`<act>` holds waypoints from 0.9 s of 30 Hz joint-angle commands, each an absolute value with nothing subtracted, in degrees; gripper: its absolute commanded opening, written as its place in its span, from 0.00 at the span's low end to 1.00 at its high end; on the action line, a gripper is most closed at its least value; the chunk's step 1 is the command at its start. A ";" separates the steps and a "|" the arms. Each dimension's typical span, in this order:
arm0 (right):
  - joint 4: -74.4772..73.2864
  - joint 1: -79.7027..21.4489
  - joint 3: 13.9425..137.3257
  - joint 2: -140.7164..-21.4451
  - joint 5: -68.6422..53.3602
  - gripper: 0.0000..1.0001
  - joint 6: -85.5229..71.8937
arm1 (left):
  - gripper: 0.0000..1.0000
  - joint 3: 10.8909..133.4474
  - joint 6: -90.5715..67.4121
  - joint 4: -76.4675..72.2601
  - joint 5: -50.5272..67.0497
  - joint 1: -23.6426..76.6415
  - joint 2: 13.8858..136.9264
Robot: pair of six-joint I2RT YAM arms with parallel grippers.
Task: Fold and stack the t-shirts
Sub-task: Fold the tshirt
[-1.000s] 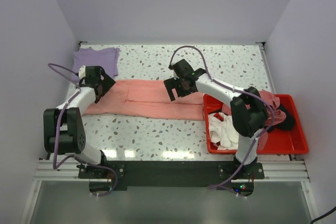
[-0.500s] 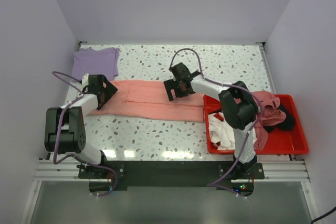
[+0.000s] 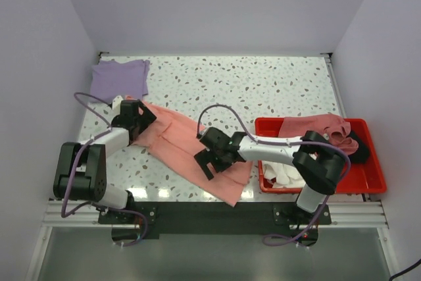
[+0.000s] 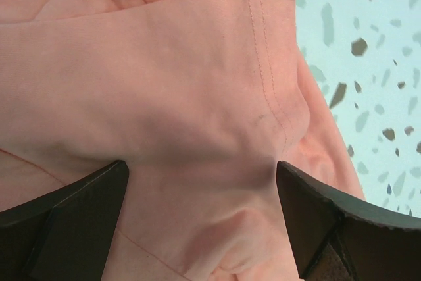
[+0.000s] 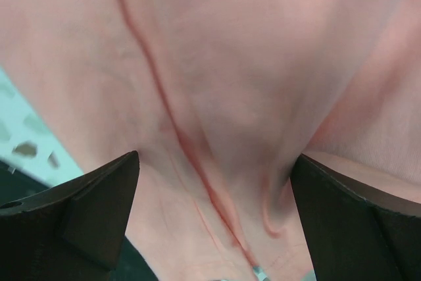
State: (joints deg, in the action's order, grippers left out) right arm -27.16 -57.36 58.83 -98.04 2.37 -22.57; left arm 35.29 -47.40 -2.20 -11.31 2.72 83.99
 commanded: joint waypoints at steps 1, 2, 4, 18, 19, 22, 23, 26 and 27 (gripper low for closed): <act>-30.41 -61.25 56.95 -94.58 0.09 0.99 -28.12 | 1.00 34.10 -50.54 4.92 -6.24 8.59 89.20; -30.50 -62.65 56.52 -93.87 -1.04 0.99 -28.56 | 1.00 34.54 -50.97 5.18 -6.15 9.66 90.86; -30.24 -63.80 56.25 -93.34 -2.28 0.99 -28.74 | 1.00 37.26 -51.50 5.89 -7.56 13.77 92.19; -27.95 -67.32 54.58 -89.91 -6.77 0.99 -25.58 | 1.00 73.78 -44.74 15.99 -7.48 28.56 119.87; -28.04 -67.32 54.84 -91.04 -6.25 0.99 -25.40 | 1.00 76.18 -44.21 16.87 -7.38 28.56 121.45; -27.51 -67.33 56.33 -93.24 -5.98 0.99 -24.17 | 1.00 85.40 -40.79 19.41 -8.78 28.56 126.81; -26.99 -67.32 57.21 -93.77 -5.98 0.99 -23.91 | 1.00 88.13 -38.78 21.77 -9.83 28.56 129.70; -25.06 -67.32 58.62 -96.66 -7.54 0.99 -24.17 | 1.00 99.38 -35.43 26.26 -13.09 28.13 135.93; -24.53 -67.32 59.06 -97.46 -8.08 0.99 -24.00 | 1.00 105.06 -34.29 27.67 -13.01 27.34 137.53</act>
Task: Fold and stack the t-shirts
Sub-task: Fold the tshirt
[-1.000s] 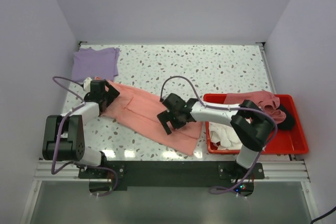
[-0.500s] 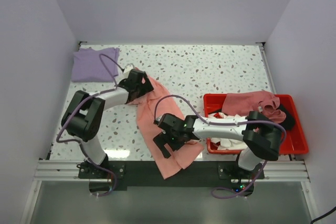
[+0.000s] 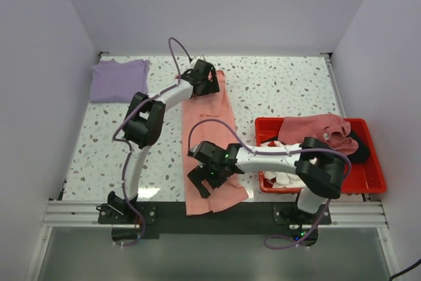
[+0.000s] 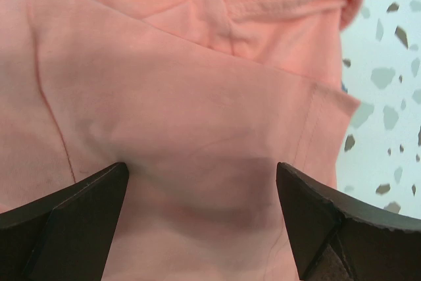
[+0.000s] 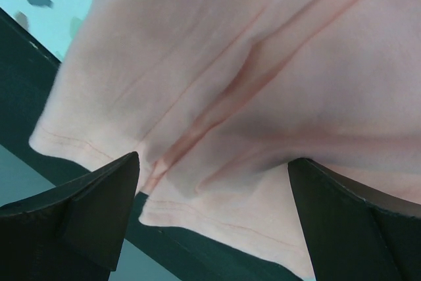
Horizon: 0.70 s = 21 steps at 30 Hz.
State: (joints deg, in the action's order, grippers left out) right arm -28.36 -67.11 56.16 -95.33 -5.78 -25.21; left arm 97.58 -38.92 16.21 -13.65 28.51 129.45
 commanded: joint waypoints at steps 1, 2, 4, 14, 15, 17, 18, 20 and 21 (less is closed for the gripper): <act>-24.26 -67.32 59.50 -98.17 -8.52 0.99 -23.82 | 1.00 107.73 -33.84 28.82 -12.14 26.81 139.20; -24.26 -67.32 60.55 -99.65 -8.79 0.99 -23.30 | 1.00 110.10 -32.79 30.22 -10.82 26.28 142.18; -24.70 -67.24 61.78 -101.07 -7.74 0.99 -22.51 | 1.00 115.56 -32.17 30.76 -6.51 24.44 144.83; -27.24 -67.15 67.15 -105.03 -6.85 0.99 -22.23 | 1.00 124.01 -36.03 31.28 -1.93 20.30 150.90; -27.25 -67.24 66.89 -104.68 -6.86 0.99 -22.41 | 1.00 125.58 -36.30 31.72 -2.72 19.95 151.26; -27.42 -67.24 66.01 -103.63 -6.77 0.99 -22.67 | 1.00 126.91 -37.08 33.13 -4.12 19.78 151.79; -27.68 -67.24 65.83 -103.19 -6.51 0.99 -22.59 | 1.00 127.26 -37.35 33.22 -6.22 19.60 151.70; -28.91 -67.06 65.83 -101.96 -4.76 0.99 -22.50 | 1.00 127.18 -38.75 33.92 -8.51 19.34 151.18; -29.09 -67.15 65.74 -101.69 -4.31 0.99 -22.67 | 1.00 126.92 -39.02 34.01 -9.57 18.81 150.91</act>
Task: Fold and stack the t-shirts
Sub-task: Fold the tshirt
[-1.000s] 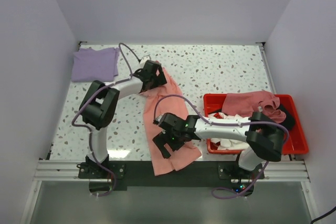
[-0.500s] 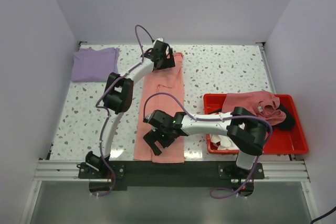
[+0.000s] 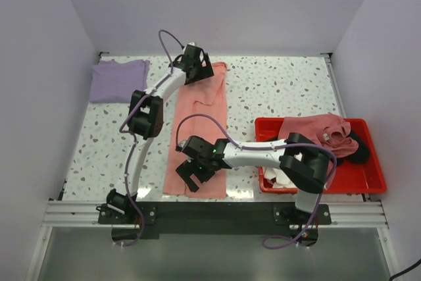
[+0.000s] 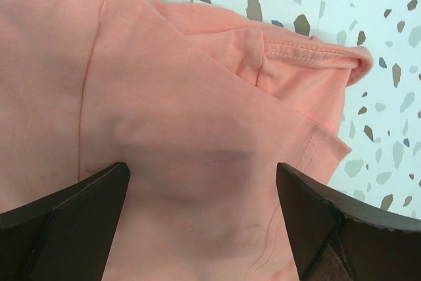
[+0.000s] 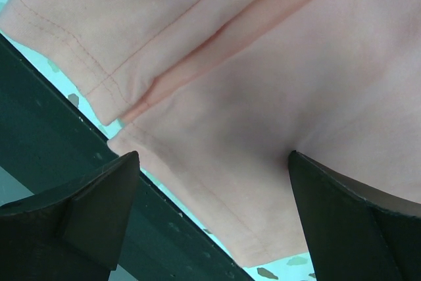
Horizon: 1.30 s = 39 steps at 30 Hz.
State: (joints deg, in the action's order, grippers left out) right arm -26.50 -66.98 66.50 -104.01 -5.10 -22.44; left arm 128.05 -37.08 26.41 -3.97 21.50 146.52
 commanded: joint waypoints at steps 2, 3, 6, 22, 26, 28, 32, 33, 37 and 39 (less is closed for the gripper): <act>-28.92 -67.15 64.96 -100.73 -4.66 0.99 -23.55 | 1.00 126.65 -40.59 35.76 -11.07 18.11 150.30; -28.48 -67.15 64.43 -100.37 -4.75 0.99 -23.90 | 1.00 125.69 -40.78 36.03 -12.12 17.41 149.86; -29.35 -67.15 63.90 -98.97 -2.30 0.99 -24.43 | 1.00 121.92 -40.87 35.17 -13.01 16.44 147.05; -35.25 -66.97 70.85 -81.68 18.79 0.99 -33.02 | 1.00 116.40 -31.55 28.40 -4.48 18.28 112.13; -33.14 -65.92 64.26 -73.51 22.76 0.99 -37.52 | 1.00 86.85 -32.07 21.72 -3.35 19.95 92.41; -33.05 -64.52 60.58 -70.68 22.24 0.99 -38.40 | 1.00 76.43 -33.92 19.44 -3.16 21.53 81.02; -36.20 -62.85 56.70 -66.19 21.80 0.99 -39.46 | 1.00 50.70 -40.84 18.98 -5.45 26.96 64.63; -36.82 -62.49 55.99 -64.88 22.32 0.99 -39.90 | 1.00 47.49 -42.17 19.85 -5.54 28.03 62.08; -36.48 -61.35 50.29 -61.09 20.75 0.99 -41.57 | 1.00 37.02 -47.45 30.89 -5.79 32.69 49.17; -35.16 -61.00 48.35 -60.21 19.43 0.99 -42.27 | 1.00 32.27 -51.84 34.00 -6.77 35.15 44.85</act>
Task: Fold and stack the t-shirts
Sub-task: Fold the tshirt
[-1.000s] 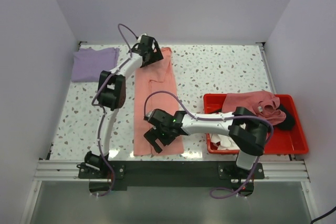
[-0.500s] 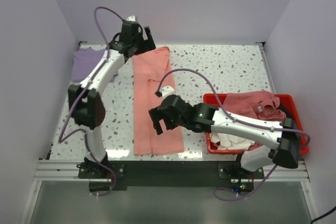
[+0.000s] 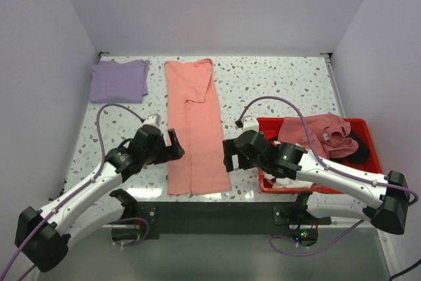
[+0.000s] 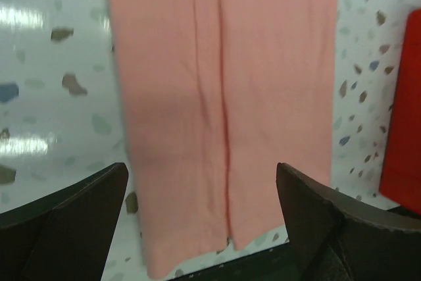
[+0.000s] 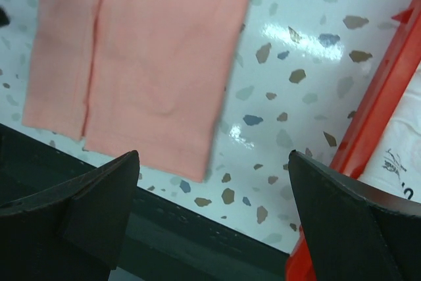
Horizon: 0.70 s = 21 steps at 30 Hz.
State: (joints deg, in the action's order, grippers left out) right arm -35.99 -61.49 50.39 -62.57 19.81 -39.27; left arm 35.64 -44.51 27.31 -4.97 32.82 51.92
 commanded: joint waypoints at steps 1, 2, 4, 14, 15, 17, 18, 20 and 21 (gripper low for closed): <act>-34.81 -60.82 46.60 -59.68 18.47 0.99 -43.32 | 1.00 30.69 -52.99 36.19 -6.59 35.50 41.26; -33.59 -60.82 45.71 -59.42 17.67 0.99 -43.59 | 1.00 27.80 -55.17 36.91 -5.29 36.03 39.83; -31.57 -60.73 43.43 -59.06 15.83 0.99 -44.64 | 0.97 24.19 -57.20 37.09 -3.44 36.30 37.98; -28.92 -60.64 40.78 -61.52 11.69 0.99 -45.97 | 0.65 21.45 -63.01 41.49 -0.81 39.64 43.77; -28.83 -60.64 40.61 -61.61 11.43 0.99 -45.88 | 0.61 20.92 -63.19 41.75 -0.27 39.81 43.60; -28.22 -60.64 40.34 -62.14 11.25 0.99 -45.88 | 0.59 20.13 -64.07 42.80 -0.26 39.99 43.16; -28.04 -60.56 40.25 -62.49 11.08 0.99 -45.88 | 0.56 20.04 -64.33 43.76 -0.26 39.99 42.37; -27.25 -60.29 39.99 -63.01 10.55 0.99 -45.79 | 0.53 19.34 -65.04 44.21 1.82 40.17 41.49; -26.99 -60.12 39.90 -63.80 9.94 0.99 -45.70 | 0.51 18.81 -64.95 43.43 2.72 40.17 40.61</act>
State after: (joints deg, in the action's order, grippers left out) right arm -30.09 -60.62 40.71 -62.72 10.98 -44.62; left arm 19.94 -63.00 42.15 -0.69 39.79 42.33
